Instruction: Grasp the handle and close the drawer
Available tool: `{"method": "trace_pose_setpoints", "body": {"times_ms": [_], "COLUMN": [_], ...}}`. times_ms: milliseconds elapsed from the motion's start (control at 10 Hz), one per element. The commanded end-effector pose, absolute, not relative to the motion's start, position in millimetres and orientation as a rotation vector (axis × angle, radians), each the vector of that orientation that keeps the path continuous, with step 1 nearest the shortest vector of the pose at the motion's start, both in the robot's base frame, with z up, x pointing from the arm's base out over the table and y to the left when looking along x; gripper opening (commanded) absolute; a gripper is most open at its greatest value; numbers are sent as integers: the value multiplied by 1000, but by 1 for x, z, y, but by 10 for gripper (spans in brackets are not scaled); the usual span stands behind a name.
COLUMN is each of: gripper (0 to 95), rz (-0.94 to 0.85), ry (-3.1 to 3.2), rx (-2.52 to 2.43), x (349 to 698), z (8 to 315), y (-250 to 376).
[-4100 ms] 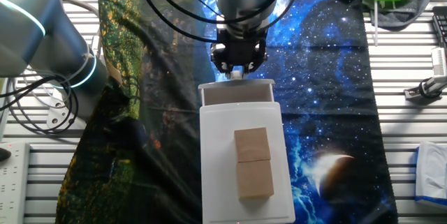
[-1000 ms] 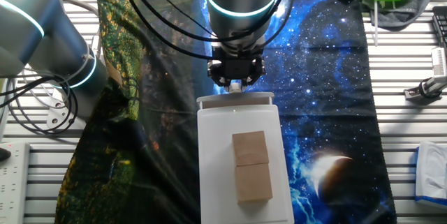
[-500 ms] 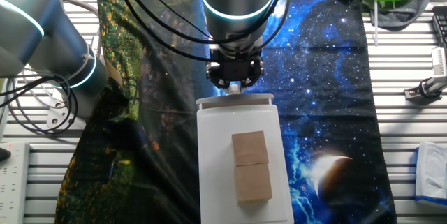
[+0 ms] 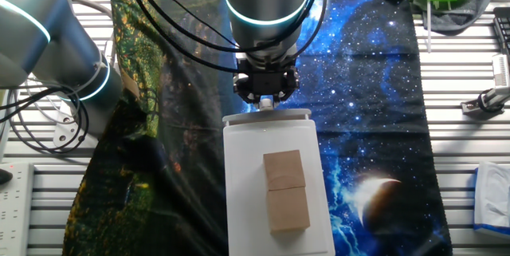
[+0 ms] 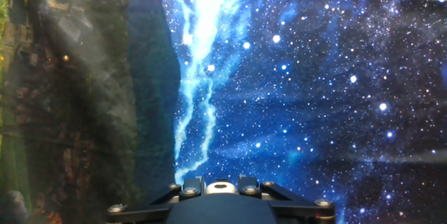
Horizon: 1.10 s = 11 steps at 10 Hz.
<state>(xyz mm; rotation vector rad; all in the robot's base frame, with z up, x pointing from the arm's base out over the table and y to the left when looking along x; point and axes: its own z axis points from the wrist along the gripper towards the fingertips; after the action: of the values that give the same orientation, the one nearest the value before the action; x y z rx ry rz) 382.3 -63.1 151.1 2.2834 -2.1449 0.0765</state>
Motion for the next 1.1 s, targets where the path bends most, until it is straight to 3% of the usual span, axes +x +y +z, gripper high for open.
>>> {"method": "trace_pose_setpoints", "body": {"times_ms": [100,1100], "gripper": [0,0], "rz": [82,98], "ry": [-2144,-2129], "rx": [2285,2306], "x": [382,381], "z": [150,150], "y": [-65,-72]}}
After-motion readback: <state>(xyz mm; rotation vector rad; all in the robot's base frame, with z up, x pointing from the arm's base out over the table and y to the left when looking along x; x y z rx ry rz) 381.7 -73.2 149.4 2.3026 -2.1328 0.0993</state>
